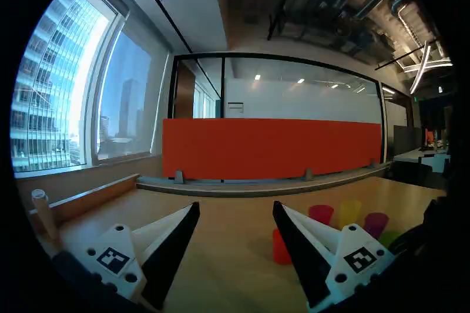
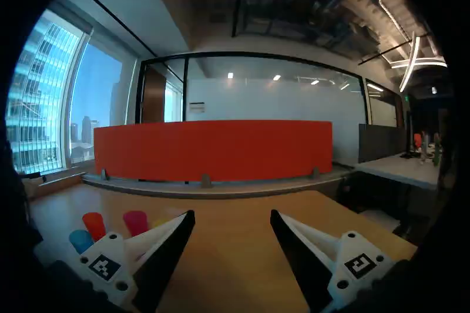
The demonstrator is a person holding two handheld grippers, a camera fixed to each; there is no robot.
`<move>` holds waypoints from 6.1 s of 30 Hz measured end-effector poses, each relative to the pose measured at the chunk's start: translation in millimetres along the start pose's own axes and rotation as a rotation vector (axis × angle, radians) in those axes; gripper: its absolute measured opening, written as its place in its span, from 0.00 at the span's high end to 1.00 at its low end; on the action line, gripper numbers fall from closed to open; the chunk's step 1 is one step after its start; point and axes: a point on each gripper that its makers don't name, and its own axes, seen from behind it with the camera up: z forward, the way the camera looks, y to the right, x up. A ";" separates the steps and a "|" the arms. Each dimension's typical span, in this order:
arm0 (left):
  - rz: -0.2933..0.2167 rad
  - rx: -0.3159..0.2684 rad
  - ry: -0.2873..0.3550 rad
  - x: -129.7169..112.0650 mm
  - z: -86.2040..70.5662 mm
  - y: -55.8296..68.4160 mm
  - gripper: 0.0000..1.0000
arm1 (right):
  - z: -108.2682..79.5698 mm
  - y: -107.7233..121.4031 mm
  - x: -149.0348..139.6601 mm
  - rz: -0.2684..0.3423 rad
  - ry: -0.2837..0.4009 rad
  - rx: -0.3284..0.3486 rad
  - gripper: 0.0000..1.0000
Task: Pour water
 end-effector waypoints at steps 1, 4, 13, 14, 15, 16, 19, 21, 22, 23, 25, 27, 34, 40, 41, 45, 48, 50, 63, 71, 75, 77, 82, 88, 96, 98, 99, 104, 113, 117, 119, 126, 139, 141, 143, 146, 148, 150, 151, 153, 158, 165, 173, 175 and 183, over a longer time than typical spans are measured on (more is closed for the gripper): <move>0.003 0.003 0.000 -2.2 -0.3 -0.8 0.08 | -0.6 0.2 0.3 0.003 -0.001 -0.002 0.00; 0.015 0.008 -0.003 -10.3 -1.8 -2.9 0.08 | -2.5 0.1 2.0 0.004 -0.003 -0.006 0.00; 0.014 0.012 -0.016 -36.1 -3.7 -11.3 0.08 | -6.3 0.9 7.2 -0.019 0.001 -0.014 0.00; 0.012 0.011 -0.017 -38.4 -4.0 -12.4 0.08 | -6.5 1.4 7.1 -0.019 -0.001 -0.015 0.00; 0.013 0.012 -0.018 -40.2 -4.1 -13.6 0.08 | -6.6 2.0 6.5 -0.016 -0.003 -0.017 0.00; 0.013 0.013 -0.019 -41.9 -4.2 -14.9 0.08 | -6.8 2.6 5.9 -0.014 -0.005 -0.018 0.00; 0.018 0.017 -0.017 -46.8 -4.5 -18.7 0.08 | -8.0 3.4 4.2 -0.009 -0.014 -0.020 0.01; 0.021 0.020 -0.016 -49.9 -4.8 -21.4 0.08 | -8.7 3.5 3.9 -0.011 -0.018 -0.021 0.00; 0.021 0.022 -0.016 -51.2 -5.0 -22.8 0.08 | -8.8 3.8 4.2 -0.014 -0.018 -0.022 0.00; 0.021 0.025 -0.017 -52.8 -5.2 -24.4 0.08 | -8.8 4.1 4.5 -0.017 -0.018 -0.024 0.00; 0.012 0.028 -0.019 -55.3 -5.4 -26.4 0.08 | -8.5 4.1 4.4 -0.021 -0.019 -0.027 0.00; 0.004 0.030 -0.022 -58.0 -5.6 -28.2 0.08 | -8.6 3.4 4.5 -0.023 -0.019 -0.028 0.01; -0.004 0.031 -0.030 -64.8 -3.9 -30.7 0.08 | -8.3 0.2 5.6 -0.023 -0.021 -0.024 0.00; 0.005 0.031 -0.041 -69.9 -3.2 -32.0 0.08 | -7.4 1.7 8.0 -0.025 -0.020 -0.031 0.01; 0.009 0.032 -0.042 -70.2 -3.0 -32.5 0.08 | -7.2 2.1 8.4 -0.025 -0.020 -0.032 0.01; 0.010 0.030 -0.045 -71.6 -2.1 -31.7 0.08 | -6.3 3.8 7.7 -0.022 -0.021 -0.036 0.00; 0.010 0.030 -0.046 -71.7 -2.0 -32.0 0.08 | -6.2 3.9 6.9 -0.019 -0.023 -0.036 0.00; 0.010 0.029 -0.046 -72.0 -1.7 -32.1 0.08 | -6.6 3.5 6.7 -0.017 -0.022 -0.036 0.00; 0.016 0.028 -0.047 -71.9 -2.6 -31.3 0.08 | -13.1 10.0 6.8 -0.020 -0.007 -0.038 0.00; 0.015 0.028 -0.047 -71.2 -1.5 -31.9 0.08 | -17.6 11.9 9.3 -0.042 0.033 -0.017 0.01; 0.016 0.028 -0.047 -71.8 -1.3 -31.8 0.08 | -17.1 11.0 8.6 -0.060 0.061 -0.004 0.01; 0.016 0.028 -0.047 -72.0 -1.4 -31.6 0.08 | -16.0 10.8 7.2 -0.070 0.077 0.001 0.01; 0.016 0.028 -0.048 -72.1 -1.7 -31.5 0.08 | -10.4 8.5 -2.1 -0.075 0.092 0.007 0.01; 0.016 0.028 -0.048 -72.8 -2.5 -31.5 0.08 | -3.4 2.7 -14.4 -0.064 0.102 0.024 0.00; 0.016 0.028 -0.047 -72.7 -2.1 -30.5 0.08 | 6.3 -1.3 -33.0 -0.032 0.100 0.050 0.00; 0.016 0.028 -0.047 -72.7 -1.9 -30.5 0.08 | 8.4 -2.1 -38.1 -0.017 0.095 0.055 0.00; 0.016 0.028 -0.047 -72.7 -1.8 -30.4 0.08 | 9.1 -2.9 -40.2 -0.011 0.093 0.057 0.00; 0.016 0.028 -0.047 -72.6 -1.8 -30.4 0.08 | 13.1 -6.0 -51.2 0.014 0.086 0.066 0.00; 0.016 0.028 -0.047 -72.8 -2.1 -31.5 0.08 | 20.3 -3.5 -66.8 0.028 0.055 0.063 0.01; 0.016 0.028 -0.047 -72.9 -2.4 -30.9 0.08 | 20.7 -0.4 -71.1 0.021 0.049 0.056 0.01; 0.016 0.029 -0.047 -73.1 -2.8 -30.6 0.08 | 21.0 1.1 -73.4 0.018 0.043 0.052 0.01; 0.016 0.028 -0.047 -72.7 -3.0 -30.8 0.08 | 21.9 -1.0 -77.7 0.009 0.027 0.051 0.01; 0.016 0.028 -0.047 -72.9 -2.2 -31.2 0.08 | 22.9 -6.8 -79.2 -0.021 0.018 0.048 0.00; 0.016 0.028 -0.047 -72.9 -2.1 -31.3 0.08 | 22.2 -7.1 -79.0 -0.021 0.018 0.049 0.00; 0.016 0.028 -0.047 -72.8 -2.0 -31.5 0.08 | 22.0 -7.0 -78.9 -0.021 0.018 0.047 0.01; 0.016 0.028 -0.047 -72.9 -2.1 -31.6 0.08 | 21.6 -7.4 -78.8 -0.021 0.018 0.047 0.01; 0.016 0.028 -0.047 -73.0 -2.3 -31.8 0.08 | 21.2 -7.4 -78.8 -0.021 0.018 0.048 0.00; 0.016 0.028 -0.047 -73.0 -2.4 -31.9 0.08 | 20.8 -7.5 -78.7 -0.021 0.018 0.048 0.01; 0.016 0.028 -0.047 -72.9 -2.3 -31.9 0.08 | 20.5 -7.5 -78.7 -0.021 0.018 0.048 0.01; 0.016 0.028 -0.047 -72.7 -2.1 -32.0 0.08 | 20.3 -7.6 -78.7 -0.021 0.018 0.048 0.01; 0.016 0.028 -0.047 -72.4 -1.8 -32.2 0.08 | 21.2 -7.7 -79.2 -0.020 0.017 0.048 0.01; 0.016 0.028 -0.047 -72.2 -2.1 -32.6 0.08 | 22.1 -6.9 -79.5 -0.020 0.016 0.048 0.01; 0.016 0.028 -0.047 -72.1 -2.4 -32.3 0.08 | 21.6 -6.1 -79.3 -0.020 0.016 0.048 0.00; 0.016 0.028 -0.047 -72.2 -2.6 -32.2 0.08 | 21.3 -5.9 -79.4 -0.020 0.016 0.048 0.00; 0.016 0.028 -0.047 -72.3 -2.4 -31.8 0.08 | 21.1 -6.3 -79.4 -0.020 0.016 0.048 0.00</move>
